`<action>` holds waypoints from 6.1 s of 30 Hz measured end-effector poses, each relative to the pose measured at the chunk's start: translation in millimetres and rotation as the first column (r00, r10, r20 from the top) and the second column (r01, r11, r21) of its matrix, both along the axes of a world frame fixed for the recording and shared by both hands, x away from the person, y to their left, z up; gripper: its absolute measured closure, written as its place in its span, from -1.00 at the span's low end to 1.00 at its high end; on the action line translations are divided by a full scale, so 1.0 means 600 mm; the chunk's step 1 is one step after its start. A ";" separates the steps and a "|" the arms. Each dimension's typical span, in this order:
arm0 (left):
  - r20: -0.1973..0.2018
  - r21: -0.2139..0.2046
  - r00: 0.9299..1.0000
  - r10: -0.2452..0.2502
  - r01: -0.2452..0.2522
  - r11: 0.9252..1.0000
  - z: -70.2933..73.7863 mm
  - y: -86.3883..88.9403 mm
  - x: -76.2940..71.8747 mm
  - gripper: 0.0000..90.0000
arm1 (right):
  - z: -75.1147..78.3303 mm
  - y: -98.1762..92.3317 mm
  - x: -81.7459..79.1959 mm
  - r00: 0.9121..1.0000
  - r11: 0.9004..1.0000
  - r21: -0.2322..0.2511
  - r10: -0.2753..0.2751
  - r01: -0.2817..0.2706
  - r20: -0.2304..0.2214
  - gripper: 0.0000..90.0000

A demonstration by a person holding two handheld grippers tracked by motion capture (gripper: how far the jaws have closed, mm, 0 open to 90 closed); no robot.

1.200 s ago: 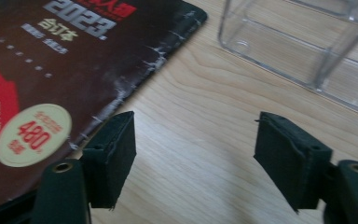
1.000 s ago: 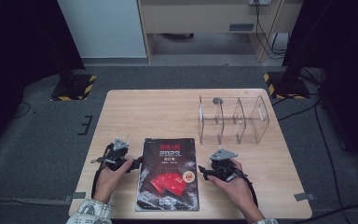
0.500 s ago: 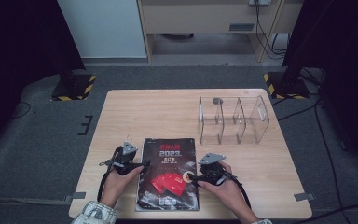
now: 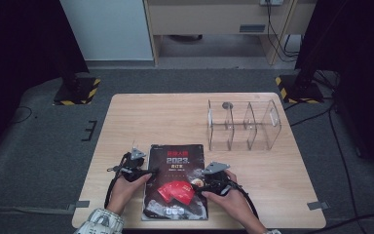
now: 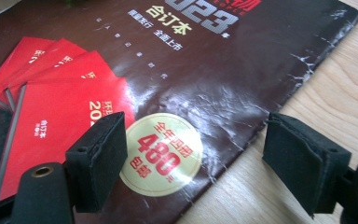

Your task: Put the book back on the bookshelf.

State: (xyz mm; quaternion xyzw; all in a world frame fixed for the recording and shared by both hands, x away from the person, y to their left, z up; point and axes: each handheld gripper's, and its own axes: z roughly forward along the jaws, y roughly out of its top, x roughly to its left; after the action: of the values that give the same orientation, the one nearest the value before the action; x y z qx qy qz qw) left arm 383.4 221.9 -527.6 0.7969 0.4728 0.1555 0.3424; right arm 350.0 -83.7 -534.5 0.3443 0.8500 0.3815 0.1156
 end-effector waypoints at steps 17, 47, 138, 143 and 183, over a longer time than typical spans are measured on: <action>-0.021 -0.139 1.000 0.002 -0.005 0.990 0.000 0.005 -0.002 -0.17 | -0.004 0.008 -0.006 1.000 1.000 0.014 -0.010 0.010 0.016 -0.53; 0.038 -0.126 0.991 -0.129 0.133 0.983 0.014 -0.038 -0.009 0.44 | -0.005 0.007 -0.007 1.000 1.000 0.019 -0.013 0.012 0.023 -0.53; 0.100 0.060 0.995 -0.005 -0.001 0.998 0.014 -0.027 -0.012 -0.07 | -0.007 -0.005 0.042 0.990 0.975 0.214 0.084 -0.058 -0.111 -0.62; 0.081 0.056 0.997 0.001 -0.006 0.998 0.003 -0.027 -0.010 -0.07 | -0.004 -0.006 0.044 0.990 0.978 0.201 0.080 -0.055 -0.114 -0.52; 0.126 0.058 0.992 -0.026 0.018 0.998 -0.005 -0.028 -0.015 -0.07 | 0.042 0.043 0.089 0.983 0.977 0.191 0.123 -0.095 -0.138 -0.24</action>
State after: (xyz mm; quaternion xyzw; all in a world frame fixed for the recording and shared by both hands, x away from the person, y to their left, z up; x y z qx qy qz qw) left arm 374.4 205.3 -530.5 0.8000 0.4368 0.2154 0.3504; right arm 403.5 -57.7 -509.0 0.3338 0.8351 0.4373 -0.0013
